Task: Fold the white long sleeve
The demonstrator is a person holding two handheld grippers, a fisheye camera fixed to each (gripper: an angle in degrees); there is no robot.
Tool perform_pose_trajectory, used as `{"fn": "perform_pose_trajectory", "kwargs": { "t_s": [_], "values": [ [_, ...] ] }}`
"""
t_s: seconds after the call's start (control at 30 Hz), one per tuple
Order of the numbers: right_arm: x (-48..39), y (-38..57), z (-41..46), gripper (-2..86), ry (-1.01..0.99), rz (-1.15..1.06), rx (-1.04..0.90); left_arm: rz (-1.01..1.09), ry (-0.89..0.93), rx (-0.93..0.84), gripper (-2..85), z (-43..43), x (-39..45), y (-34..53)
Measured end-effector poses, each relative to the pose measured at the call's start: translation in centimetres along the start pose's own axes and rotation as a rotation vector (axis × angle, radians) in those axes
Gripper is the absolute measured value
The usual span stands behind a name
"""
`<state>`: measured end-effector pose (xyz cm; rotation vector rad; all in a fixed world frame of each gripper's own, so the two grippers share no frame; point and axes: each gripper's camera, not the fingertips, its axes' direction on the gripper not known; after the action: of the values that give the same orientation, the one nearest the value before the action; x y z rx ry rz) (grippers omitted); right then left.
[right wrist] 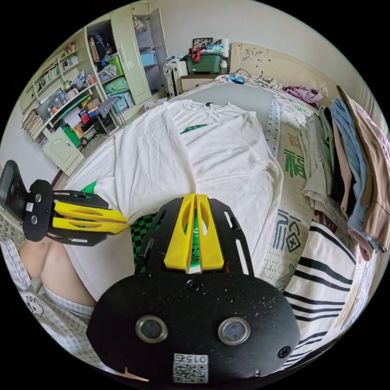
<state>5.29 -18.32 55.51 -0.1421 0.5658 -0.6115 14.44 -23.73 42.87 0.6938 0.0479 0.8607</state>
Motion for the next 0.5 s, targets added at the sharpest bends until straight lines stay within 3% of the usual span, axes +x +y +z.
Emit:
{"fn": "perform_pose_trajectory", "kwargs": {
  "t_s": [0.5],
  "values": [
    [1.3, 1.1, 0.2, -0.4, 0.0, 0.021, 0.014, 0.035, -0.06, -0.011, 0.4, 0.1, 1.2, 1.1]
  ]
}}
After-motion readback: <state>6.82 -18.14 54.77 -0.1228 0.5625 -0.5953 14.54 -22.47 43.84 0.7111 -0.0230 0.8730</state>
